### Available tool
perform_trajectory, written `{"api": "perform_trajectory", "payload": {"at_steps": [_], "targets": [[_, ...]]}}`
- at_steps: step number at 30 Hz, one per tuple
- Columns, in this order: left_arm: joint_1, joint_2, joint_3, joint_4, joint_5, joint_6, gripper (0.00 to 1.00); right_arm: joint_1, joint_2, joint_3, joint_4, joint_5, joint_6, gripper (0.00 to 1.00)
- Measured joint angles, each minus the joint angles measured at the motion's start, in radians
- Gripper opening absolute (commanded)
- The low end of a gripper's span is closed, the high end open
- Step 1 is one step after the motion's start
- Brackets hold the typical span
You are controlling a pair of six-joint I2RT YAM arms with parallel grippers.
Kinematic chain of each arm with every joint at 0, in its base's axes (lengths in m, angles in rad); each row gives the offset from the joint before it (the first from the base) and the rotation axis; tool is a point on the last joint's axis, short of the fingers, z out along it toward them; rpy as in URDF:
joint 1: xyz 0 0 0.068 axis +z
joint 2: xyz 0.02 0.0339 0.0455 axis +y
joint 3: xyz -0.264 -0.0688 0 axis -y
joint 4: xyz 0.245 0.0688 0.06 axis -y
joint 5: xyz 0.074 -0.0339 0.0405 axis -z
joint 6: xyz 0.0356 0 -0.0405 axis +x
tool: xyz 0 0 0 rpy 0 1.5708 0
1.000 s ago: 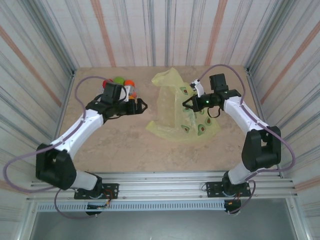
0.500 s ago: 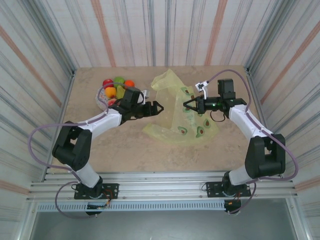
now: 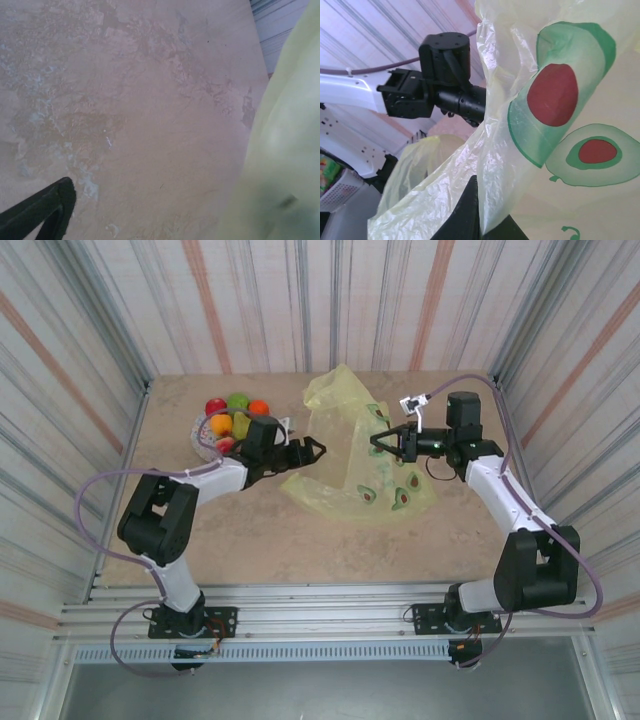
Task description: Place the fruits into the plastic bag
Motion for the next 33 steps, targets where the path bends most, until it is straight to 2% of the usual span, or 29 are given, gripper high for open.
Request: {"api": "perform_trajectory", "payload": {"at_steps": [7, 9, 11, 15, 16, 19, 22, 26, 27, 30, 33], "targets": [[0.002, 0.019, 0.0, 0.12, 0.102, -0.019, 0.23, -0.003, 0.0, -0.023, 0.062, 0.003, 0.051, 0.0], [0.001, 0.018, 0.0, 0.147, 0.122, -0.026, 0.07, -0.003, 0.0, -0.025, 0.064, 0.031, 0.06, 0.12], [-0.001, 0.013, 0.0, 0.151, 0.129, -0.027, 0.0, -0.003, 0.0, -0.024, 0.046, 0.098, 0.06, 0.27], [-0.016, -0.052, -0.019, 0.135, 0.096, -0.03, 0.0, 0.0, 0.003, -0.014, -0.061, 0.36, 0.082, 0.53], [-0.026, -0.074, -0.023, 0.124, 0.076, -0.029, 0.0, 0.004, 0.004, -0.011, -0.089, 0.432, 0.095, 0.65], [-0.077, -0.156, -0.025, 0.086, 0.009, -0.022, 0.0, 0.036, 0.001, -0.01, -0.153, 0.616, 0.135, 0.79], [-0.132, -0.213, -0.025, 0.068, -0.05, -0.023, 0.0, 0.119, -0.035, -0.019, -0.196, 0.78, 0.159, 0.92], [-0.181, -0.229, -0.024, 0.031, -0.117, -0.032, 0.0, 0.27, -0.158, -0.026, -0.232, 0.975, 0.166, 1.0], [-0.188, -0.229, -0.024, 0.016, -0.134, -0.035, 0.0, 0.298, -0.193, -0.025, -0.236, 1.012, 0.166, 0.99], [-0.2, -0.229, -0.023, -0.013, -0.164, -0.039, 0.0, 0.341, -0.261, -0.024, -0.245, 1.095, 0.165, 0.99], [-0.201, -0.229, -0.016, -0.032, -0.182, -0.042, 0.0, 0.372, -0.262, -0.001, -0.263, 1.157, 0.164, 0.99]]}}
